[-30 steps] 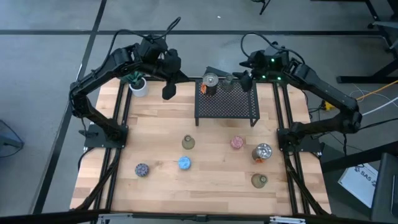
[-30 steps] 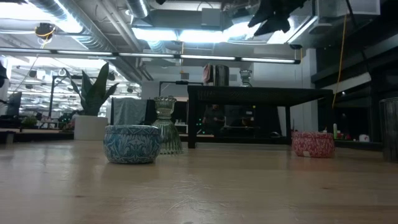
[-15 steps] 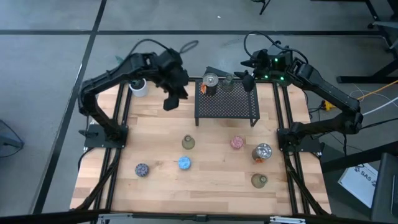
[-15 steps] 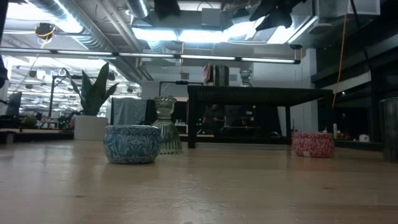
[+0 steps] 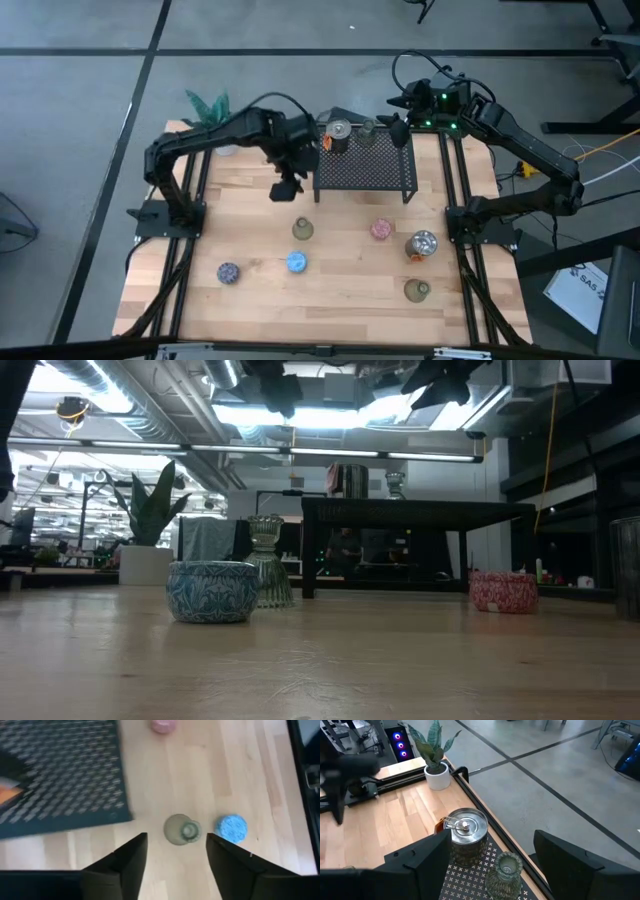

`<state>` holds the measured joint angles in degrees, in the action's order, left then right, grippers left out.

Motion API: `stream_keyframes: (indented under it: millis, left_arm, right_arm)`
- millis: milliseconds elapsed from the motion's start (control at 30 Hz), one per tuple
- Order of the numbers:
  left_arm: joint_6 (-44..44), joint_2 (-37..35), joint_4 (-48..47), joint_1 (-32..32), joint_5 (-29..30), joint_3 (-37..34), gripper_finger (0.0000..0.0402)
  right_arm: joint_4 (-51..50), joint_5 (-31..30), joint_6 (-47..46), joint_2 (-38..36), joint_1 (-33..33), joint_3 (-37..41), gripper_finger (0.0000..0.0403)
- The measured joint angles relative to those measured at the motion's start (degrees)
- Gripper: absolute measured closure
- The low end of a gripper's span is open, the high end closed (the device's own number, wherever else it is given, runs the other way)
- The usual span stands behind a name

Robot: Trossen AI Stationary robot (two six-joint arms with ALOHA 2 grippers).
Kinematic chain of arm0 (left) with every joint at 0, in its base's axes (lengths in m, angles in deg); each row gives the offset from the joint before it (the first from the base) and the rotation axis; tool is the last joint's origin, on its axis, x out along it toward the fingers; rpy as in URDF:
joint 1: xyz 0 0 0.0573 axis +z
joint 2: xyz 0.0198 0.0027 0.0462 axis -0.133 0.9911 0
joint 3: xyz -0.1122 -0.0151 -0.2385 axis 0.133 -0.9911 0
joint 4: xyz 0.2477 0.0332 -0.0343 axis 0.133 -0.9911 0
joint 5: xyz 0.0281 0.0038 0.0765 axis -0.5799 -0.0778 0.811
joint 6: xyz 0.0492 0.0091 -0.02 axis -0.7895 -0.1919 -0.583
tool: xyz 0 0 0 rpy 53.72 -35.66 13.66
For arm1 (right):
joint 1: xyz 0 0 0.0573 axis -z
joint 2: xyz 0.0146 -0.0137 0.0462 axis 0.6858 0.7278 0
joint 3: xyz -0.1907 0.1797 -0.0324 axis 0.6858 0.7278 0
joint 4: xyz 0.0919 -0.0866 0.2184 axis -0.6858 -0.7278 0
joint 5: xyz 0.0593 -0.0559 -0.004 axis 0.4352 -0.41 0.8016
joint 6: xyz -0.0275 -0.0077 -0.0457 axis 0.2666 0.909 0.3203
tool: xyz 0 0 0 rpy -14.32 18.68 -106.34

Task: Pick & Place candle stick holders
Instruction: Put the top green vase candle holder on the shelf aligned with the other green vase candle holder

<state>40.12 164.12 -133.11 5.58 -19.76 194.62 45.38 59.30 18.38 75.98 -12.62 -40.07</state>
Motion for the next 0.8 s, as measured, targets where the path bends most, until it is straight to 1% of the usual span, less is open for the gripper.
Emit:
stream_keyframes:
  millis: [100, 200, 367, 467, 700, 800]
  left_arm:
    - [-1.0, 1.0, -1.2, -2.2, 1.0, 0.0, 0.0173]
    - [1.7, 2.2, -2.3, -4.2, 3.3, 0.0, 0.0152]
    - [5.8, 3.6, -2.4, -6.6, 3.4, -1.9, 0.0127]
    - [7.2, 4.8, -2.1, -8.1, 4.0, -3.2, 0.012]
    - [10.0, 7.1, -0.1, -11.9, 7.4, -5.9, 0.0118]
    - [11.1, 7.9, 2.8, -13.1, 7.9, -7.0, 0.0118]
  right_arm:
    - [0.0, 0.0, 0.0, -0.2, 0.0, 0.0, 0.0117]
    - [0.1, 0.0, 0.0, -1.0, 0.0, 0.0, 0.0117]
    - [1.5, 2.4, 0.0, -3.1, 0.0, 0.0, 0.0117]
    - [2.6, 3.5, 0.1, -4.3, 0.0, 0.0, 0.0117]
    - [5.2, 3.5, 0.4, -6.7, 0.0, 0.0, 0.0117]
    - [6.0, 3.5, 0.4, -7.3, 0.0, 0.0, 0.0117]
